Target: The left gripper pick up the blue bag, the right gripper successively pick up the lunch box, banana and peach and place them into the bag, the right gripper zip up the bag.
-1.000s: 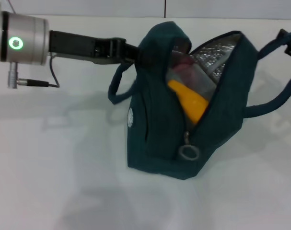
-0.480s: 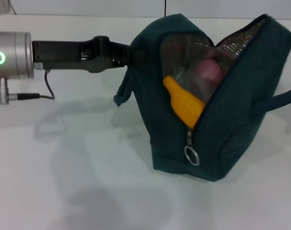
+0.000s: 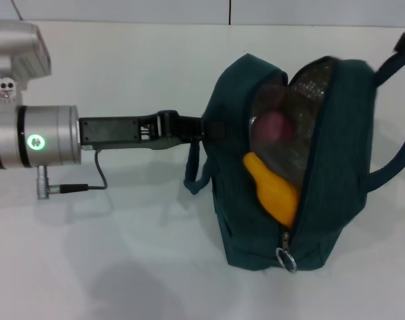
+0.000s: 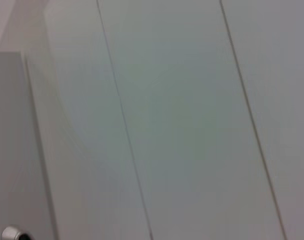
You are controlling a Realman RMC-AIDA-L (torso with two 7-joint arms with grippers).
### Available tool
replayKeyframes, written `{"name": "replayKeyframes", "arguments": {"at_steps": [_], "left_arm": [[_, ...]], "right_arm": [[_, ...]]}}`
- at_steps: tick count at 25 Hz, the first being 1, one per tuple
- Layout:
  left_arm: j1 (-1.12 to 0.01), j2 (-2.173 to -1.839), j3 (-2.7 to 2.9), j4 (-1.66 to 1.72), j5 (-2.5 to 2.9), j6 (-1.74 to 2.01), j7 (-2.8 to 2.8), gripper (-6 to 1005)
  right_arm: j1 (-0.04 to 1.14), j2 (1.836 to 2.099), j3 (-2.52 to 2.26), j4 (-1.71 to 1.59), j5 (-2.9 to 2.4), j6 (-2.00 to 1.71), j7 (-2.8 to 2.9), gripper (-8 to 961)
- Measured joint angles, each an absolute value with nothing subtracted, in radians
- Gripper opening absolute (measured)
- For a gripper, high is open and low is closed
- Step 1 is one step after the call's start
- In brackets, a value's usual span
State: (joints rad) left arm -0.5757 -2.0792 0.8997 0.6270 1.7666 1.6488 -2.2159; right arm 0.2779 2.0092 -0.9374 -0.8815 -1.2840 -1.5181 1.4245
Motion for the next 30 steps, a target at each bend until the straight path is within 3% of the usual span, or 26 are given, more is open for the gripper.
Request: {"name": "replayKeyframes", "arguments": {"at_steps": [9,30], "left_arm": [[-0.576,-2.079,0.894,0.609,1.767,1.613,-2.159,61],[-0.553,-2.078,0.897,0.604,1.771,1.563,-2.128,62]], "right_arm": [[0.348,2.013,-0.947,-0.864,-1.520,-1.447,1.554,691],[0.295,2.006,-0.766,-0.873,-1.465,-1.821,1.499,690]]}}
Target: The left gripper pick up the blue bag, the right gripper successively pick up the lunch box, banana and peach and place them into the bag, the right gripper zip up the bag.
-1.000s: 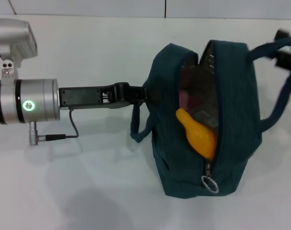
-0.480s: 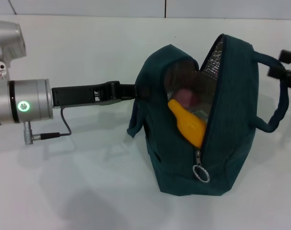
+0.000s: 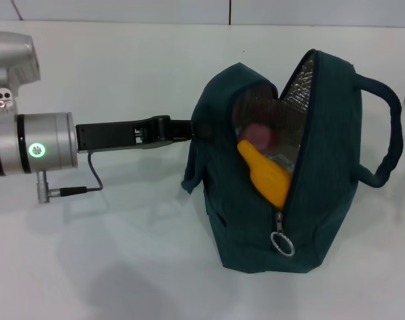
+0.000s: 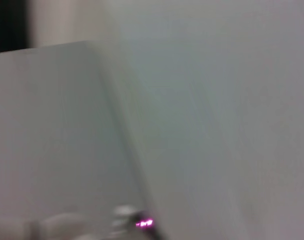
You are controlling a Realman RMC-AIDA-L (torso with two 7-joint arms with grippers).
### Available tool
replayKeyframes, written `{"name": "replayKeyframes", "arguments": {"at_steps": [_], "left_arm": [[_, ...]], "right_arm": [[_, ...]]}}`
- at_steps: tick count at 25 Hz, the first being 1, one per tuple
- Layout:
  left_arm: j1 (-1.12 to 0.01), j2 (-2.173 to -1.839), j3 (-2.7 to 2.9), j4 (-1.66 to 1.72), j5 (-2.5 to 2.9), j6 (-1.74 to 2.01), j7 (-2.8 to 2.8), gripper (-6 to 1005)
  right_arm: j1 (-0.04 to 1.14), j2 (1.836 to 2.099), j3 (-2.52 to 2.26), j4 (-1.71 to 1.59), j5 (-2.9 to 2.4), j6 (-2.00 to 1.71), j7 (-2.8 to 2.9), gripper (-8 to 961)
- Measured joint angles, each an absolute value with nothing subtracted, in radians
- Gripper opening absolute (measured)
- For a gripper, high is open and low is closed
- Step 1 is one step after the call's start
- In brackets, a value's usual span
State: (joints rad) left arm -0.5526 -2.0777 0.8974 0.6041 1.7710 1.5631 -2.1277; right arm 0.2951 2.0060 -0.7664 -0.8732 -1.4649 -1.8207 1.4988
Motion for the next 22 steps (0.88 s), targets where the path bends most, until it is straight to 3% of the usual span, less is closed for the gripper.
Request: {"name": "replayKeyframes", "arguments": {"at_steps": [9,17,22], "left_arm": [[-0.559,-2.081,0.897,0.604,1.768,1.566,-2.134,63],[-0.559,-2.083,0.894,0.603,1.766,1.566,-2.138,63],[-0.558,-2.083,0.894,0.603,1.765,1.566,-2.138,64]], "right_arm": [[0.348,2.009,-0.932,-0.852,-1.650,-2.074,1.486,689],[0.370,2.011,-1.012,-0.794,-1.784,-2.039,1.488,689],[0.456,2.012,-1.037,-0.668,-1.848,-1.939,1.485,689]]}}
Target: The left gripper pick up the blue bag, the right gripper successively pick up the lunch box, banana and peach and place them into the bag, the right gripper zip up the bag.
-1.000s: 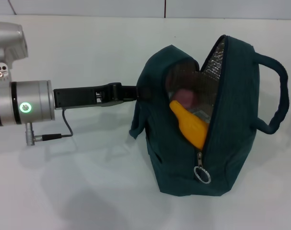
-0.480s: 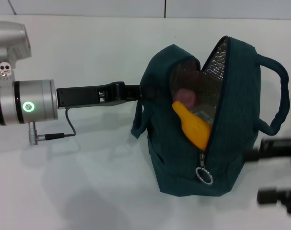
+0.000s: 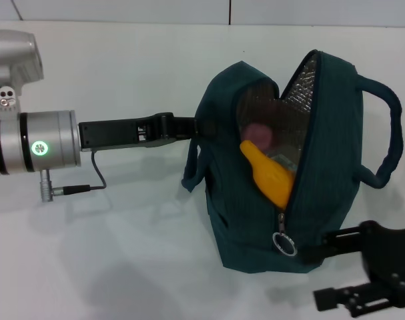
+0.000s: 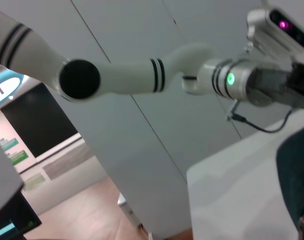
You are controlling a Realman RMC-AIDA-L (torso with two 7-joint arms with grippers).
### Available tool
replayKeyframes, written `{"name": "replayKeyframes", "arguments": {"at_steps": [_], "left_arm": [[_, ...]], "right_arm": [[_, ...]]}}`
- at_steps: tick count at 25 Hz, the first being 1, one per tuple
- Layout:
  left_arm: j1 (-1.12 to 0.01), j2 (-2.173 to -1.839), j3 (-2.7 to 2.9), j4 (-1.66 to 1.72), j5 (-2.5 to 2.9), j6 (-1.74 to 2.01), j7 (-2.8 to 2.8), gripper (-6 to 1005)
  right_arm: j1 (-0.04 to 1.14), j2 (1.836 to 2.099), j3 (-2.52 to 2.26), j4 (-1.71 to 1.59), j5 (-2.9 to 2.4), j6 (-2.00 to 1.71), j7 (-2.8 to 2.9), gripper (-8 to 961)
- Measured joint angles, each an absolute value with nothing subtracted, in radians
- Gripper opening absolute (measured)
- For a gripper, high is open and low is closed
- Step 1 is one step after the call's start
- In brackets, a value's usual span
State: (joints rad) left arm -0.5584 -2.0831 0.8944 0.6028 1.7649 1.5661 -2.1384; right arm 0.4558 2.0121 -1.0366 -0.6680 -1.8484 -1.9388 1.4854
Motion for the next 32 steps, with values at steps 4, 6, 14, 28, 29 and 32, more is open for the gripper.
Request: {"name": "replayKeyframes", "arguments": {"at_steps": [4,6,14,28,29,32], "left_arm": [[-0.558,-2.083,0.894,0.603,1.764,1.566,-2.138,64],[-0.558,-2.083,0.893,0.603,1.764,1.567,-2.138,64],[-0.552,-2.083,0.893,0.603,1.763,1.570,-2.138,64],[-0.551,-2.083,0.896,0.603,1.762,1.571,-2.138,65],[-0.550,-2.083,0.896,0.603,1.762,1.571,-2.138,65],[-0.550,-2.083,0.897,0.603,1.762,1.571,-2.137,65]], "right_arm": [[0.496,2.017,-1.079,-0.635,-1.858,-1.856,1.485,689],[0.517,2.020,-1.095,-0.619,-1.855,-1.824,1.485,689],[0.564,2.022,-1.124,-0.584,-1.851,-1.782,1.490,689],[0.526,2.023,-1.123,-0.581,-1.787,-1.730,1.477,688],[0.524,2.024,-1.124,-0.580,-1.783,-1.723,1.476,688],[0.522,2.025,-1.127,-0.572,-1.774,-1.707,1.468,560]]}}
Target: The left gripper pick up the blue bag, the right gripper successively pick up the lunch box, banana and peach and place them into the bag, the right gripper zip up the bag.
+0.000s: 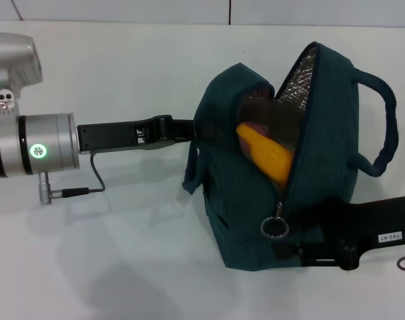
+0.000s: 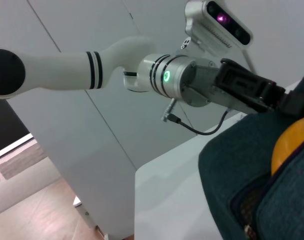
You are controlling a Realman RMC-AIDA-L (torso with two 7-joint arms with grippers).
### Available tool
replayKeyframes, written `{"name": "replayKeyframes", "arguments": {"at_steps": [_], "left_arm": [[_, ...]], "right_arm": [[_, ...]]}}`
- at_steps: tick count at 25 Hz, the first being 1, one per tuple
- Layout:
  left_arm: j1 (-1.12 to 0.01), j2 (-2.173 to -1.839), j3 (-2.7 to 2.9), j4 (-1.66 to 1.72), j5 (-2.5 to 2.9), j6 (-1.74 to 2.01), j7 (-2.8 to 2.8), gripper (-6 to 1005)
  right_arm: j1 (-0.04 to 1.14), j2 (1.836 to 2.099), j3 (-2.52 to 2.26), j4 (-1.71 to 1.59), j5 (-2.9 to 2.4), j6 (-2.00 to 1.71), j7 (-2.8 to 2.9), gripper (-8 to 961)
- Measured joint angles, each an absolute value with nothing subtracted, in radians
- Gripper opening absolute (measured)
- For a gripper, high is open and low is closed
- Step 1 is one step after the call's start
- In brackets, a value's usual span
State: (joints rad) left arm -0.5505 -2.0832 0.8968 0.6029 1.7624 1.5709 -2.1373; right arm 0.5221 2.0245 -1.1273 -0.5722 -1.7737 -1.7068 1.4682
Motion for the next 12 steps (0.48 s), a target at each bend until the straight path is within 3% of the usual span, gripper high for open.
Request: {"name": "replayKeyframes", "arguments": {"at_steps": [12], "left_arm": [[-0.550,-2.083,0.899,0.603,1.763,1.572,-2.137,66]], "right_arm": [[0.503,2.021,-1.117,-0.543,-1.737,-1.676,1.464,85]]}}
